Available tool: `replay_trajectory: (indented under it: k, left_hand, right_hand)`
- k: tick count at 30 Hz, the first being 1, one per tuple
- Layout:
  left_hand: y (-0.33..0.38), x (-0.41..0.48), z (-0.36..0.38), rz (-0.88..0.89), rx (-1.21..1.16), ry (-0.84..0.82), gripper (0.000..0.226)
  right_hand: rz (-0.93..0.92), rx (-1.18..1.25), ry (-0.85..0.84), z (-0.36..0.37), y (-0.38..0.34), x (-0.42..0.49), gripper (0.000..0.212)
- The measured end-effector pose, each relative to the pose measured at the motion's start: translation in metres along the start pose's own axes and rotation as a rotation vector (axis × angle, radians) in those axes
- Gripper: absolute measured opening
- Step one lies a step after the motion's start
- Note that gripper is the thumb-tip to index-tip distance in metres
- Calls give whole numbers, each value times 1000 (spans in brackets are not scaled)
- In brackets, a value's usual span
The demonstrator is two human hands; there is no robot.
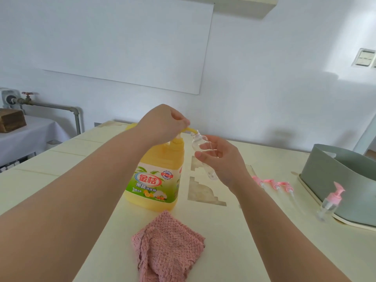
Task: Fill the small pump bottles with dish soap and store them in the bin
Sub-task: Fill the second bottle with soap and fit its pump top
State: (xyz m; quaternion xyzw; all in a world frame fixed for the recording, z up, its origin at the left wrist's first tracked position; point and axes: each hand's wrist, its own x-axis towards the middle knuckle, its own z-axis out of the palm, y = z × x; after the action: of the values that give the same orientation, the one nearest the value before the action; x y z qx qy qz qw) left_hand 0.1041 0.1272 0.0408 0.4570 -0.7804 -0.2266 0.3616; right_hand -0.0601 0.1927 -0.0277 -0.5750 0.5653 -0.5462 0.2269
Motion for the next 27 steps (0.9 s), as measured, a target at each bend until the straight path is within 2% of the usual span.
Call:
replay_trajectory:
  k: [6, 14, 21, 27]
  left_hand:
    - [1, 12, -6, 0, -26, -56, 8]
    - [-9, 4, 13, 18, -113, 12, 18]
    - [-21, -4, 25, 49, -60, 132, 17]
    - [-21, -9, 27, 56, -4, 143, 19]
  right_hand:
    - [5, 10, 6, -3, -4, 2, 46]
    - [3, 22, 22, -3, 5, 3, 47]
    - [3, 68, 15, 1, 14, 3, 49]
    - [-11, 45, 17, 0, 9, 2, 45]
